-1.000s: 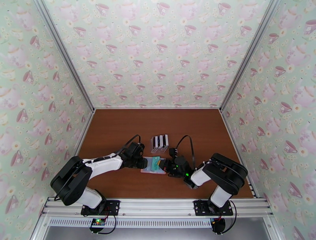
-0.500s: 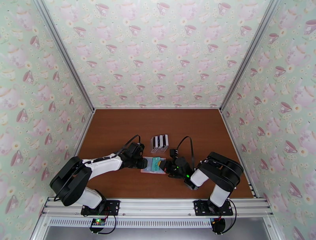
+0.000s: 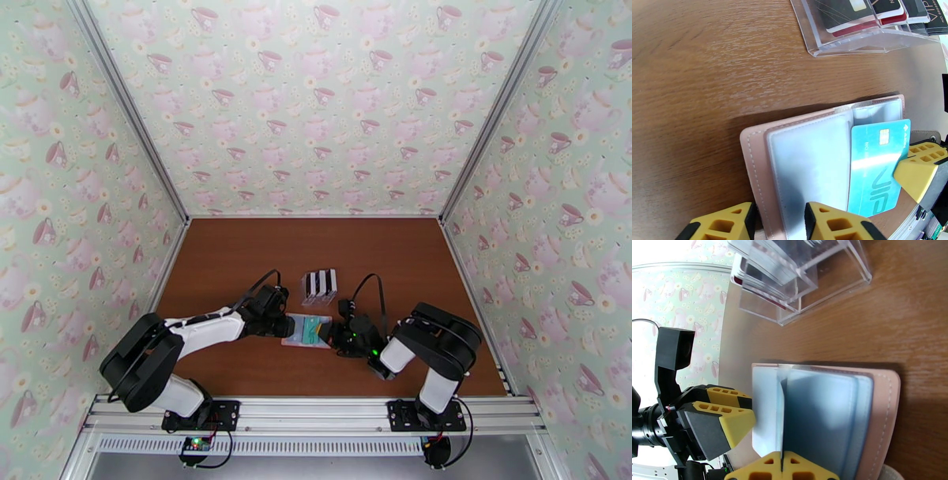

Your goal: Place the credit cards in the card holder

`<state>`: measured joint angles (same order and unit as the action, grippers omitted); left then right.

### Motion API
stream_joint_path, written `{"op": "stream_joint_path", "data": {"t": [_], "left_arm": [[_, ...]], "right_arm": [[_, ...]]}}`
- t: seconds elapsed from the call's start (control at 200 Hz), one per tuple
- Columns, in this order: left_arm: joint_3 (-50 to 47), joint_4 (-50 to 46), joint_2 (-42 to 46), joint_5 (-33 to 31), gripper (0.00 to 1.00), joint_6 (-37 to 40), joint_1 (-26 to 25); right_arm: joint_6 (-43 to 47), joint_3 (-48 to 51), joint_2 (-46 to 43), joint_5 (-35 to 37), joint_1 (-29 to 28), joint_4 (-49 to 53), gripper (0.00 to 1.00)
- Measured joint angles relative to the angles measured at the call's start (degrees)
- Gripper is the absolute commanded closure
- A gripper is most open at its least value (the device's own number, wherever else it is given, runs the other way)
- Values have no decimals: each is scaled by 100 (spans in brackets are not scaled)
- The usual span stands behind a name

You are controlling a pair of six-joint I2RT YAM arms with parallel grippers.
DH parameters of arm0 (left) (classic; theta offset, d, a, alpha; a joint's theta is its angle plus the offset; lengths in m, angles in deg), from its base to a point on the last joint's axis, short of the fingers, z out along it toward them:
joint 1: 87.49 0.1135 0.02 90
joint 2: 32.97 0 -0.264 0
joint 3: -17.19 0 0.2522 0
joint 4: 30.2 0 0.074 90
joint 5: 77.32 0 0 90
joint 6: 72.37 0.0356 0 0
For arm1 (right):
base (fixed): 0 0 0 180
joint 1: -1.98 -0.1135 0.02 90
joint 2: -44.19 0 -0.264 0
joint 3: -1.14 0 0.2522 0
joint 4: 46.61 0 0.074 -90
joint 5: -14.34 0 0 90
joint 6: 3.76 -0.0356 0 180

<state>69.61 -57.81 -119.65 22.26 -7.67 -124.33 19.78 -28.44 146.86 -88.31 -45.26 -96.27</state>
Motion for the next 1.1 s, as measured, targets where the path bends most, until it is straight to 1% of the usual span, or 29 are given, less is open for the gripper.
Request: {"op": "stream_joint_path", "data": {"t": [0.205,0.346,0.446,0.761,1.097], "left_arm": [[0,2,0,0,61,-17,0],[-4,-2,-7,-24,68,-24,4],[-4,-2,-22,-48,70,-22,7],[-4,85,-70,-42,76,-24,4],[0,164,-114,-17,77,-63,4]], "right_arm": [[-2,-37,162,-31,0,-210,100],[0,-39,175,-50,7,-236,100],[4,-39,175,-105,63,-227,100],[160,-190,44,-289,238,199,100],[243,-267,46,-326,238,271,100]]}}
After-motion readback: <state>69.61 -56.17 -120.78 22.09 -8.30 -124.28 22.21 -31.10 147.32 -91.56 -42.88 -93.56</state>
